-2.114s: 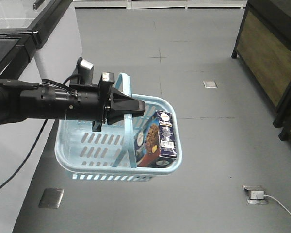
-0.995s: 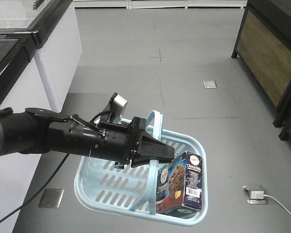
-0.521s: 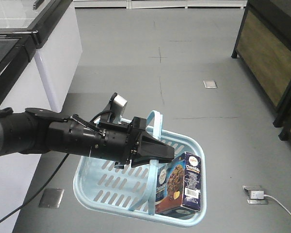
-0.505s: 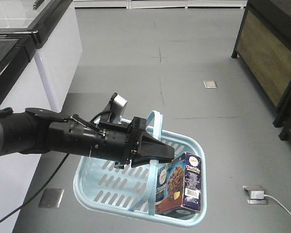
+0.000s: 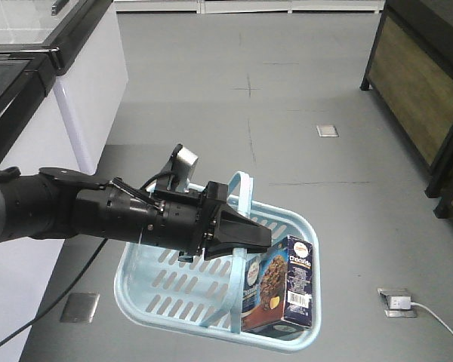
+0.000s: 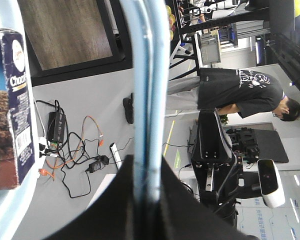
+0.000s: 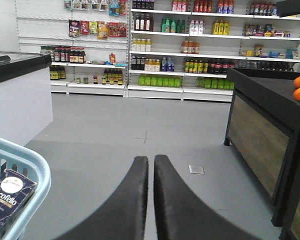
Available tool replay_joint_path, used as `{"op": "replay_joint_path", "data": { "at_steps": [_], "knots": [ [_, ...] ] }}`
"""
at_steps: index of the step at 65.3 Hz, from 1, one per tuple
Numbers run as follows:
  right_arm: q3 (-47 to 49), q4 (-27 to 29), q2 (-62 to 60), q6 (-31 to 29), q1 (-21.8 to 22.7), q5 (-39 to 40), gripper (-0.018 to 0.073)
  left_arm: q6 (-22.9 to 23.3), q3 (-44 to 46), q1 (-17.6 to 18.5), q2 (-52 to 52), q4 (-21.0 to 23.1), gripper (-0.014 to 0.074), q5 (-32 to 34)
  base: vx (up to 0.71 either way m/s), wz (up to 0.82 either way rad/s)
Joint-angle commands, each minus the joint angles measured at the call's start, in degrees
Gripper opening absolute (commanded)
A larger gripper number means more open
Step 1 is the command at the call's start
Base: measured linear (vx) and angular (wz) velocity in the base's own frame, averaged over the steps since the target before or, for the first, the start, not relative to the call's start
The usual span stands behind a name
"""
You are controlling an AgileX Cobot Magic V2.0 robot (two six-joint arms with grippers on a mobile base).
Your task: Left arm holds basket, right arm returns cookies
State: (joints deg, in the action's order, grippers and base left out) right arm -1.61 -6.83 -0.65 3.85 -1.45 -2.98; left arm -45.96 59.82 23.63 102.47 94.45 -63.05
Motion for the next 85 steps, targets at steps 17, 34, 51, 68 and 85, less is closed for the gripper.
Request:
{"op": "replay_joint_path", "data": {
  "at_steps": [17,34,51,68,85],
  "knots": [
    [-1.0,-0.2,-0.7,-0.4,0.4,4.4,-0.0003,-0.8,1.6,0.3,-3.5,7.5,-0.0006,-3.9,0.0,0.0],
    [-1.0,-0.2,-0.7,-0.4,0.4,4.4,-0.0003,-0.8,1.6,0.3,-3.5,7.5,-0.0006,-3.9,0.0,0.0],
    [-1.0,-0.2,-0.7,-0.4,0.4,4.4,-0.0003,-0.8,1.6,0.3,-3.5,7.5,-0.0006,-3.9,0.0,-0.01],
    [-1.0,-0.2,-0.7,-0.4,0.4,4.4,-0.0003,-0.8,1.6,0.3,-3.5,7.5,-0.0006,-3.9,0.06,-0.06],
    [-1.0,-0.2,-0.7,-0.4,0.3,4.4,-0.0003,-0.8,1.6,0.3,-3.5,7.5,-0.0006,-3.9,0.14,0.01]
  ]
}}
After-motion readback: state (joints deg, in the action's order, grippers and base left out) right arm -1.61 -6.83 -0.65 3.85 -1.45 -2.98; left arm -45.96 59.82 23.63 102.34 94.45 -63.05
